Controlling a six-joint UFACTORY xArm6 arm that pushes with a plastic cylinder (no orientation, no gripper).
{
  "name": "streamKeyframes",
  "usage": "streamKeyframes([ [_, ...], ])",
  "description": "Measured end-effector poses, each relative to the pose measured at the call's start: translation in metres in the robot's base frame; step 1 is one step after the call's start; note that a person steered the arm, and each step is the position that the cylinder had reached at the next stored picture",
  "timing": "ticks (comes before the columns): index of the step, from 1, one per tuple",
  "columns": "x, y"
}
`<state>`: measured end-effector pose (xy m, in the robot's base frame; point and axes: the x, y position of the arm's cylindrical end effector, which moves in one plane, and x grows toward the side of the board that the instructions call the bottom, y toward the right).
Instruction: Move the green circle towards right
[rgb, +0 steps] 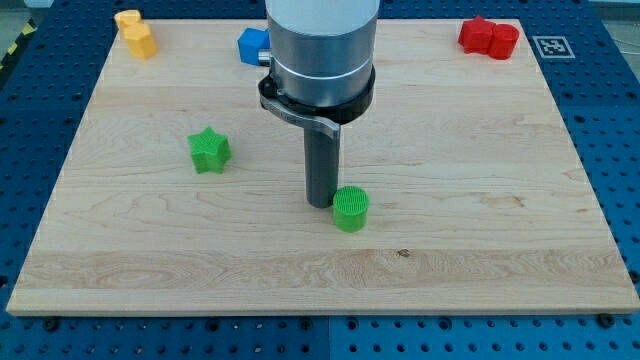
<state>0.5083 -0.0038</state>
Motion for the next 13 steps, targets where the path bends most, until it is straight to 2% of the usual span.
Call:
streamKeyframes([
  [2, 0.003, 0.011],
  [7, 0.066, 0.083],
  [9, 0.071, 0.113],
  [11, 0.076, 0.113],
  [13, 0.103, 0.143],
])
